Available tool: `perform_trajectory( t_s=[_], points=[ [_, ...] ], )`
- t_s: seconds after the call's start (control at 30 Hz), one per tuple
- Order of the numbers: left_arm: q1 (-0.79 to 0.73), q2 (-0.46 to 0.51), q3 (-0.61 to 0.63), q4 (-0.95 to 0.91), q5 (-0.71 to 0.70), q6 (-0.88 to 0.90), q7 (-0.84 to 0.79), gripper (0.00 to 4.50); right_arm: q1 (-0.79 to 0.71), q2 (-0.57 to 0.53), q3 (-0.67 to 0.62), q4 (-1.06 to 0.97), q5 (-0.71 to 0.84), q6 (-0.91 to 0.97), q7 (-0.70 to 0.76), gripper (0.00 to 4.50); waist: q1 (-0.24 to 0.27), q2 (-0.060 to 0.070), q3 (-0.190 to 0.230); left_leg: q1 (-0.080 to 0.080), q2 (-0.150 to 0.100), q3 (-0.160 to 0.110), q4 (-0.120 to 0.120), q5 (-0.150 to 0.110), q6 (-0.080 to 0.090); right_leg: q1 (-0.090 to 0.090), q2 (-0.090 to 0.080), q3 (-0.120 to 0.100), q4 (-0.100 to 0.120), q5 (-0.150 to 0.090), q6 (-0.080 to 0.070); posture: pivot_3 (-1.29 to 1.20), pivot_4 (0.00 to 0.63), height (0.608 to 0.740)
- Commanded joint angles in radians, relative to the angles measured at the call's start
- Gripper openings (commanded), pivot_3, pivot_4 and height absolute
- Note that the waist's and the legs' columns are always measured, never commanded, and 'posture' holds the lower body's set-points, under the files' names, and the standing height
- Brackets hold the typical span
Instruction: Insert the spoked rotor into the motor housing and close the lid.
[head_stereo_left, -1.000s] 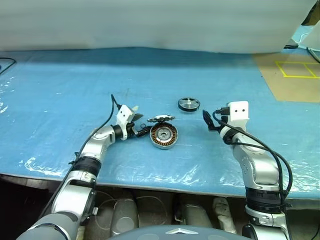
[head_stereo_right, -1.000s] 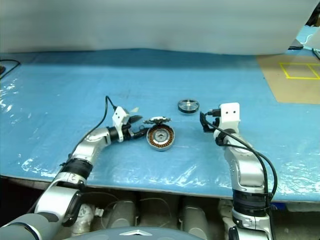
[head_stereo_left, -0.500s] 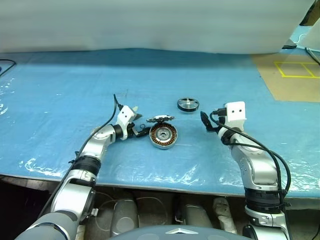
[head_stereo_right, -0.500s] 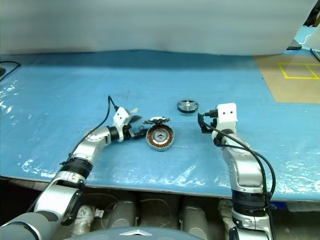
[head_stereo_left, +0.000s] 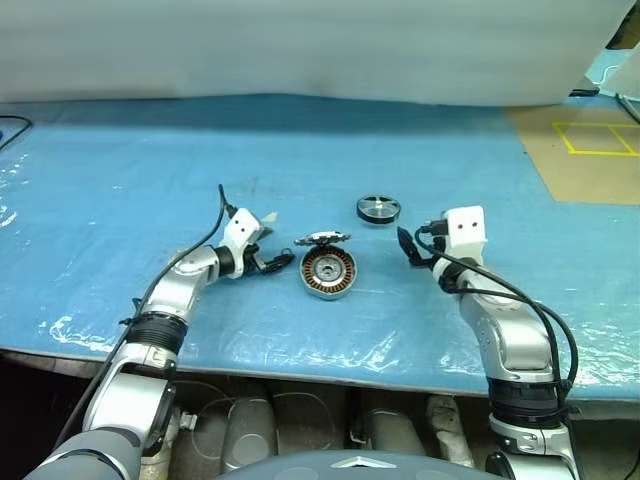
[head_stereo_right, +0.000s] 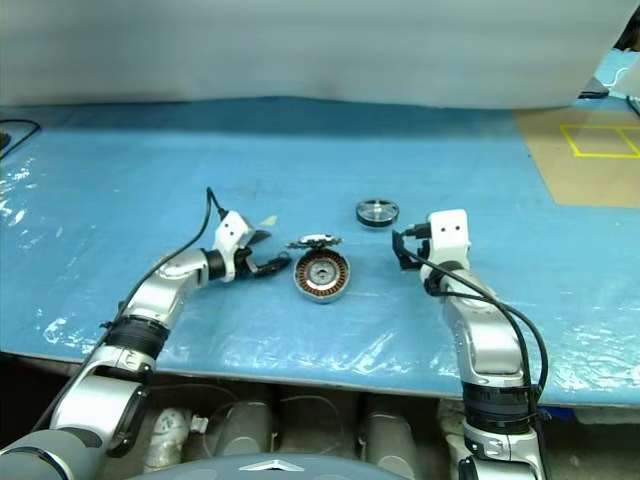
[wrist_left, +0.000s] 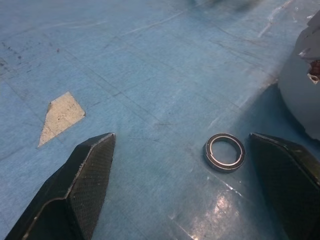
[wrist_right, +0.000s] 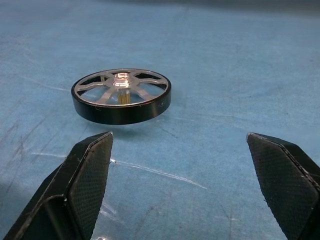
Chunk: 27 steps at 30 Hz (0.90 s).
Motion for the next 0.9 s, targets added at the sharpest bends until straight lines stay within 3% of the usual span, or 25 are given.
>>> perform_trajectory(
  t_s=[0.03,0.4,0.5,0.77,0.9],
  points=[
    [0.004,-0.018,-0.035,-0.005,0.017,0.014,-0.008,4.5,-0.009,-0.004,0.002,-0.016,-0.004,-0.014,-0.006,4.48,0.0,0.0,0.0,0.0,0.0,0.0,0.0,0.0,0.0,0.0,0.0,0.0,0.0,0.0,0.0,0.0,0.15,0.74],
    [-0.019,-0.025,-0.047,0.074,0.056,-0.012,0.021,4.5,0.005,-0.003,0.003,-0.027,-0.005,-0.01,-0.012,4.48,0.0,0.0,0.0,0.001,0.0,0.0,0.0,0.0,0.0,0.0,-0.001,0.0,0.0,0.0,0.001,0.0,0.15,0.74],
    [-0.016,-0.016,-0.047,0.079,0.057,-0.019,0.011,3.95,0.003,-0.004,0.004,-0.027,-0.003,-0.008,-0.014,4.5,0.0,0.0,0.0,0.001,0.0,0.0,0.0,0.0,0.0,0.001,-0.001,0.0,0.001,0.0,0.001,0.0,0.15,0.74],
    [-0.005,-0.006,-0.052,0.063,0.059,0.003,0.009,1.35,-0.005,-0.009,0.007,-0.02,-0.001,-0.007,-0.011,4.5,0.0,0.0,0.0,0.001,0.0,0.0,0.0,0.0,0.0,0.0,-0.001,0.0,0.0,0.0,0.001,0.0,0.15,0.74],
    [0.009,0.021,-0.068,0.044,0.062,0.034,-0.031,1.35,-0.004,-0.01,0.01,-0.019,-0.002,-0.007,-0.008,4.5,-0.002,0.0,0.0,0.001,0.0,0.0,0.0,0.0,0.0,0.0,0.0,0.0,0.0,-0.001,0.001,0.0,0.15,0.74]
  ],
)
